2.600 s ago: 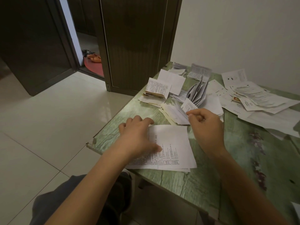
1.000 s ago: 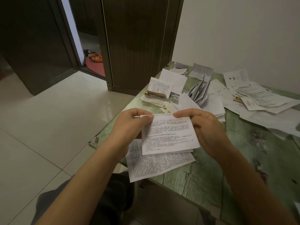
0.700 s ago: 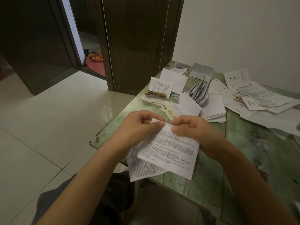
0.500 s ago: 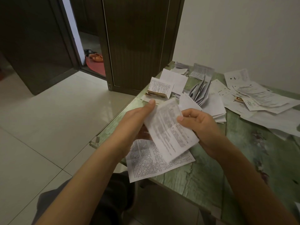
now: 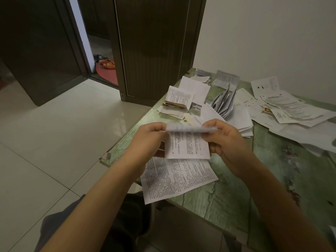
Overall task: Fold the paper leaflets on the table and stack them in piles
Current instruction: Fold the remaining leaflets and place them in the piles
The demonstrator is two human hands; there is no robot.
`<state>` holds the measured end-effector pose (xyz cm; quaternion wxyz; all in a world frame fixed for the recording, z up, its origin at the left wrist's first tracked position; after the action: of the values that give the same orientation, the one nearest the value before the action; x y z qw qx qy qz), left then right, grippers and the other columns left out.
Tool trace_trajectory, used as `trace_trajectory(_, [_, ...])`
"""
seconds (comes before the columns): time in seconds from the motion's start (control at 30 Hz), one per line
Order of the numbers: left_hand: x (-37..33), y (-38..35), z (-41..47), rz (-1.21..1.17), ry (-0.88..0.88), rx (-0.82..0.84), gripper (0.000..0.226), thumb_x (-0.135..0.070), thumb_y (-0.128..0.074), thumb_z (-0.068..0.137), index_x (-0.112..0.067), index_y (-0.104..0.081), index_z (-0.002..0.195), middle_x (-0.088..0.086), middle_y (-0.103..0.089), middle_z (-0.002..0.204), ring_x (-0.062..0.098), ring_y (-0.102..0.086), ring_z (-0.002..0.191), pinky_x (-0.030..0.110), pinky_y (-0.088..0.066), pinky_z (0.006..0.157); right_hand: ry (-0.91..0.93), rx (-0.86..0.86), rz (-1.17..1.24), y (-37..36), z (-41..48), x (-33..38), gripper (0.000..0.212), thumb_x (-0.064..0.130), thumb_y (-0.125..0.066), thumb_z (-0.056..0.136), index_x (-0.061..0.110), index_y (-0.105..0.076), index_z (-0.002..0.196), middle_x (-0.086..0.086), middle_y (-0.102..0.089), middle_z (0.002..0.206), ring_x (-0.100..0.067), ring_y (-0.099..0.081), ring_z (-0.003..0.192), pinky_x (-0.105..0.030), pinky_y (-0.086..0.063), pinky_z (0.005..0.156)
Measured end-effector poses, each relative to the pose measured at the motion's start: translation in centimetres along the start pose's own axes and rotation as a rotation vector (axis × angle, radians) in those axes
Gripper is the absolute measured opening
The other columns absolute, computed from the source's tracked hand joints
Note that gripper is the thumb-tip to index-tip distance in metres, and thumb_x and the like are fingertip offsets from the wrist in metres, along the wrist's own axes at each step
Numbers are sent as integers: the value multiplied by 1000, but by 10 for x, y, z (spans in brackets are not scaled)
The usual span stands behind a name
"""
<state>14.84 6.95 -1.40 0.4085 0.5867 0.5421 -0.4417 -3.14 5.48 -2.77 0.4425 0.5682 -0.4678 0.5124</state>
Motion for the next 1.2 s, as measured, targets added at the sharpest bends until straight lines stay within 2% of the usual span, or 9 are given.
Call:
trace_trajectory(0.1, [-1, 1, 0, -84, 39, 8, 28, -15, -42, 95, -11, -69, 86, 4, -72, 74, 17, -68, 69, 26, -55, 57, 10, -14, -50, -1, -1, 1, 34, -8, -38, 93, 9, -55, 68, -8, -65, 83, -17, -62, 76, -25, -49, 58])
trace_trajectory(0.2, [2, 1, 1, -29, 81, 67, 33, -34, -44, 96, -12, -68, 89, 3, -72, 76, 15, -68, 68, 24, -51, 57, 37, -6, -94, -1, -1, 1, 40, -13, -40, 90, 7, -58, 61, -2, -70, 84, -13, -66, 79, -23, -53, 61])
trace_trajectory(0.37, [6, -1, 0, 195, 90, 131, 9, -15, -62, 88, -10, -67, 94, -2, -71, 74, 3, -66, 56, 15, -49, 49, 17, 41, -146, 3, 0, 0, 47, -9, -43, 89, 14, -72, 60, 0, -72, 82, -27, -64, 88, -31, -54, 72])
trace_trajectory(0.5, [6, 2, 2, 203, 74, 63, 4, -16, -63, 87, -19, -66, 87, -8, -69, 71, 0, -64, 54, 13, -49, 47, -38, 207, -186, 9, -2, 4, 33, 9, -45, 81, 13, -77, 72, -19, -69, 90, -29, -59, 77, -23, -50, 57])
trace_trajectory(0.57, [7, 2, 3, 199, 52, 28, 4, -18, -63, 87, -22, -66, 87, -8, -69, 75, 1, -64, 57, 12, -50, 49, -54, 217, -220, 10, -3, 4, 30, 3, -49, 89, 10, -76, 77, -24, -67, 91, -27, -55, 72, -18, -49, 52])
trace_trajectory(0.67, [7, 2, 4, 136, 17, 5, 12, -26, -57, 91, -18, -65, 89, -3, -69, 78, 3, -63, 58, 15, -51, 52, 0, 145, -225, 11, -4, 6, 27, -6, -54, 86, 10, -74, 78, -13, -69, 82, -18, -55, 64, -17, -47, 50])
trace_trajectory(0.8, [5, 5, 3, 29, 20, -10, 23, -29, -48, 96, -13, -65, 96, 2, -71, 74, 9, -63, 57, 19, -52, 55, 112, -95, 24, 17, -1, 7, 20, -6, -53, 85, 9, -67, 85, -4, -63, 63, -10, -55, 54, -16, -49, 56])
trace_trajectory(1.0, [5, 2, 1, 83, 15, -11, 17, -20, -48, 96, -15, -64, 94, 1, -70, 78, 10, -62, 65, 19, -51, 60, 210, -432, 327, 25, 0, 11, 17, -5, -49, 90, 6, -62, 87, -4, -60, 73, -8, -56, 57, -17, -49, 58])
trace_trajectory(1.2, [6, -1, 2, 95, 12, -5, 16, -19, -49, 96, -15, -64, 94, 0, -71, 80, 10, -63, 66, 18, -51, 60, 123, -355, 268, 20, 4, 5, 17, -4, -50, 90, 6, -64, 90, -5, -61, 72, -7, -55, 56, -16, -50, 56])
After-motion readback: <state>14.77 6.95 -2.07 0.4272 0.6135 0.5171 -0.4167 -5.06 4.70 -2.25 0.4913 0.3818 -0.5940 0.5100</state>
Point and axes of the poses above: each hand's wrist, its own z-axis towards the middle knuckle, its own y-axis out of the back of the hand, x = y × z, the point moved 1 cm from there along z, towards the middle knuckle
